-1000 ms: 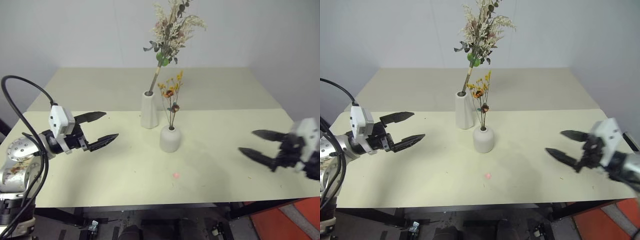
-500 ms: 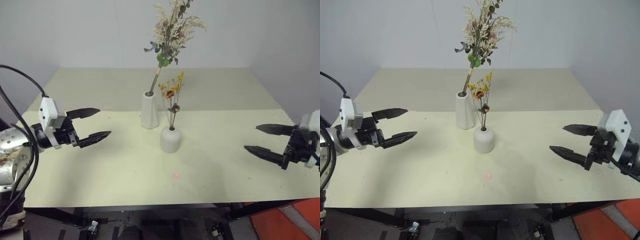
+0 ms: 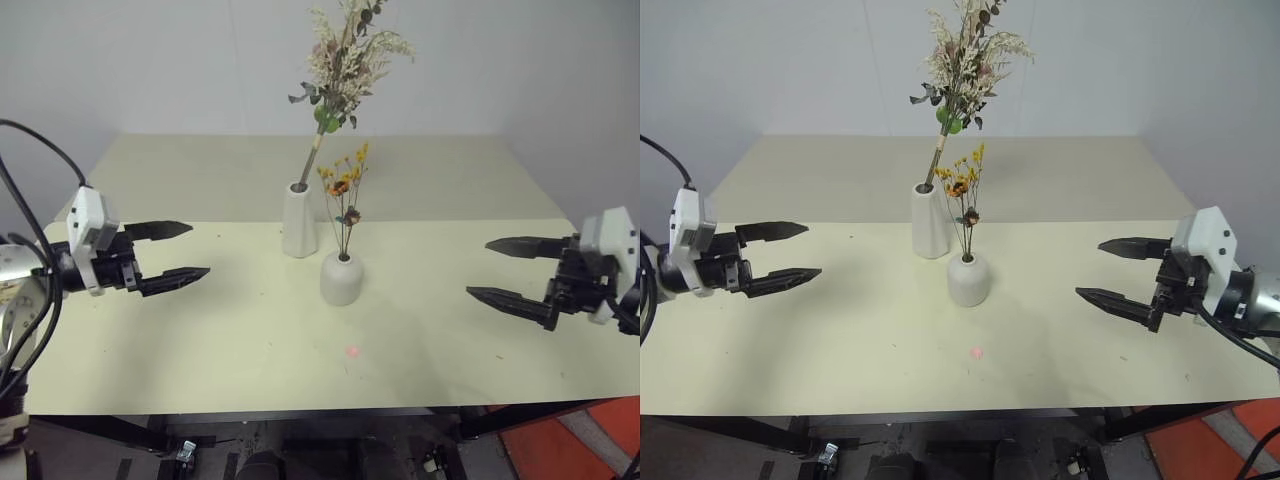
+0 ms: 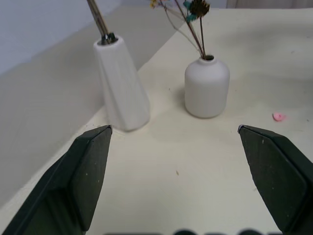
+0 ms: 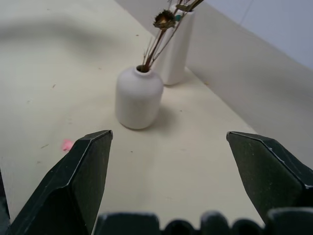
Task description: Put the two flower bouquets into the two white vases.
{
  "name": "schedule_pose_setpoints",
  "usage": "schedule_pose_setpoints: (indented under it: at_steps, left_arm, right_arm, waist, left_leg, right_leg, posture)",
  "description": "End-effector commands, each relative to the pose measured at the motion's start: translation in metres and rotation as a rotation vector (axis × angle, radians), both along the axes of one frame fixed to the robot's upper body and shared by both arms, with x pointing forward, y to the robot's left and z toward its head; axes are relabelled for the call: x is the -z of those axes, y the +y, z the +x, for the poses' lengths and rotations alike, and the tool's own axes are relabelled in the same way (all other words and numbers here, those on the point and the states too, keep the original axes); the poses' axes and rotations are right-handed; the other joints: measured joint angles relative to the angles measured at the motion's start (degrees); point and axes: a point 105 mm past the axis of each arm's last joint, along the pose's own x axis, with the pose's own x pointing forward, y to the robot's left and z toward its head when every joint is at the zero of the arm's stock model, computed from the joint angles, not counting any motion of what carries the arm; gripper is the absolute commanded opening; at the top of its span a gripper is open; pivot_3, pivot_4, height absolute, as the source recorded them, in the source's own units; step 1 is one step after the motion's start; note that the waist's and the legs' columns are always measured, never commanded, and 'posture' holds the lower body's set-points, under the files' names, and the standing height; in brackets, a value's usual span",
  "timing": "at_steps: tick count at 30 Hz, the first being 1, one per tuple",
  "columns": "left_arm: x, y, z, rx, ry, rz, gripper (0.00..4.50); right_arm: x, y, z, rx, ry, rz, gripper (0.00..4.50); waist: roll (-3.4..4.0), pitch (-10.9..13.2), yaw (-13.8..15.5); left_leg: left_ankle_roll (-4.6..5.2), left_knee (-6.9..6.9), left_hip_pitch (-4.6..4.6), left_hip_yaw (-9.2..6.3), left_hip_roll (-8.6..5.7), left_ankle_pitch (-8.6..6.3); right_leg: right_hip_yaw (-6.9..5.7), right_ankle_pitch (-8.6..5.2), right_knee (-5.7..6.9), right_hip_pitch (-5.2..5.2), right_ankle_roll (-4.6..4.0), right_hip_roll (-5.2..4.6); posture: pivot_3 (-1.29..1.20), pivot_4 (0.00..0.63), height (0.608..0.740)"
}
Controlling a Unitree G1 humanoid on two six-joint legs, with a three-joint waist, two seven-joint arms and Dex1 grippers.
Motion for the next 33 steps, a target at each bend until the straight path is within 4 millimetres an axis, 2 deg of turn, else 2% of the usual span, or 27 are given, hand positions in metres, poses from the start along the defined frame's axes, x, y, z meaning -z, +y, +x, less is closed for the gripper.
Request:
schedule_pose_setpoints:
  at_steps: [1,14,19,33]
  left_arm:
    - [-0.019,0.002,-0.009,-0.017,-0.071,0.019,4.5]
    - [-0.027,0.009,-0.025,-0.085,-0.094,0.038,4.5]
    - [-0.018,0.003,-0.028,-0.095,-0.098,0.019,4.5]
    - [-0.013,-0.004,-0.011,-0.077,-0.135,-0.014,4.5]
  right_arm:
    - [-0.007,0.004,0.002,-0.023,-0.038,0.004,4.43]
    - [-0.001,0.007,0.021,-0.074,-0.037,-0.001,4.43]
    - [0.002,0.0,0.024,-0.066,-0.033,-0.03,4.43]
    - [0.002,-0.02,0.024,0.003,-0.018,-0.063,4.43]
  waist:
    - [0.0,0.0,0.2]
    - [0.03,0.0,1.0]
    - [0.05,0.0,0.9]
    - [0.04,0.0,0.9]
  left_leg:
    - [0.0,0.01,-0.02,0.0,0.01,0.0]
    - [0.0,0.0,-0.03,0.04,0.03,0.0]
    - [0.0,0.0,-0.02,0.06,0.05,0.0]
    - [-0.01,0.0,-0.02,0.09,0.07,0.0]
  right_leg:
    - [-0.01,0.0,-0.01,-0.02,0.0,0.0]
    - [-0.02,0.02,-0.03,-0.04,-0.04,0.02]
    - [-0.02,0.13,-0.04,-0.04,-0.21,0.03]
    - [-0.02,0.28,-0.05,-0.04,-0.47,0.11]
  posture:
    - [0.0,0.15,0.74]
    - [0.0,0.15,0.74]
    - [0.0,0.15,0.74]
    - [0.0,0.15,0.74]
